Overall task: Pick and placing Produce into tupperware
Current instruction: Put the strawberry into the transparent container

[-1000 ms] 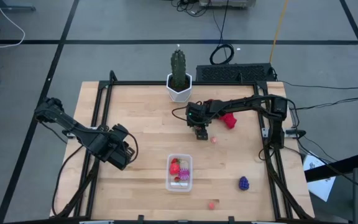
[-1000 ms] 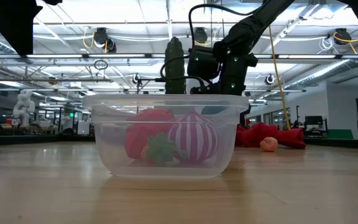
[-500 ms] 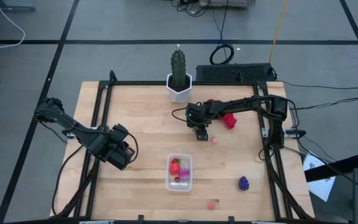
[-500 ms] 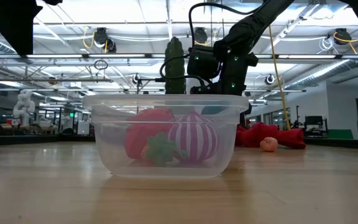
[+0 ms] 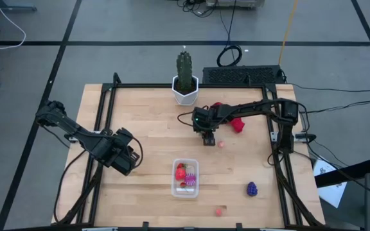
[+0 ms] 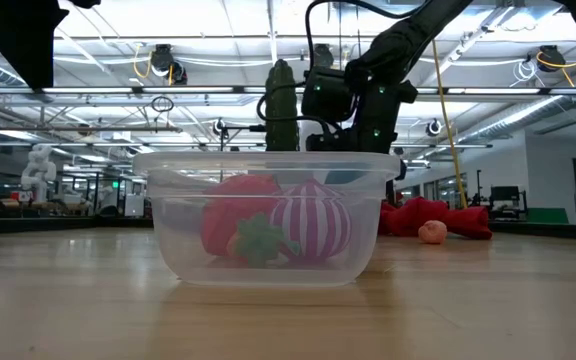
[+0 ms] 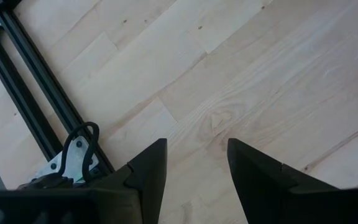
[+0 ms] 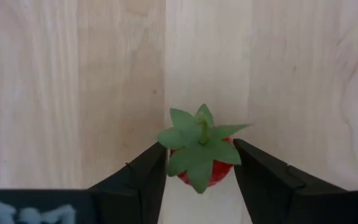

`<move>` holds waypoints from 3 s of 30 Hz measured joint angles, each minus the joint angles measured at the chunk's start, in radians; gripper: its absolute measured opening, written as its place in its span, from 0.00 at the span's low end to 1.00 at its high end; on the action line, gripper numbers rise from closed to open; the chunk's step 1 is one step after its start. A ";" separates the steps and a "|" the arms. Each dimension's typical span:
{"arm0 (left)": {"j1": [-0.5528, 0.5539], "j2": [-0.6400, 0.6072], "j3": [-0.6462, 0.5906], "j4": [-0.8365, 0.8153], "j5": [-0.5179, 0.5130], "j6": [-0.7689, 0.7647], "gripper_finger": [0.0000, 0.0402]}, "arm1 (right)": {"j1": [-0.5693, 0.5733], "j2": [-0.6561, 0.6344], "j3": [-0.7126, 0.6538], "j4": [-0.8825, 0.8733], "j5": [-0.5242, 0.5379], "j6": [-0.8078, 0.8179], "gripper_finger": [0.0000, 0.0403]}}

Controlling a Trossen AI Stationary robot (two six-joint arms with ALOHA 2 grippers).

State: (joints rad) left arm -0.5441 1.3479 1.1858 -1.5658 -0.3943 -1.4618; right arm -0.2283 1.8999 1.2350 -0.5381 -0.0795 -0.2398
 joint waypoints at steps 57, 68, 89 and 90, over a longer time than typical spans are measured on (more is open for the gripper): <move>0.000 0.000 0.000 0.004 0.000 0.024 0.44 | 0.488 0.048 0.380 -0.185 0.206 0.194 0.38; 0.000 0.000 0.000 0.005 0.001 0.031 0.44 | 0.546 0.181 0.542 -0.295 0.179 0.300 0.39; 0.000 0.000 0.000 0.021 0.000 0.042 0.44 | 0.556 0.180 0.495 -0.306 0.178 0.373 0.39; 0.000 0.000 0.000 0.023 0.001 0.043 0.44 | 0.554 0.180 0.493 -0.305 0.178 0.374 0.39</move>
State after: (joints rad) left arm -0.5438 1.3479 1.1858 -1.5423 -0.3936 -1.4193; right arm 0.3258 2.0804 1.7276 -0.8432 0.0989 0.1340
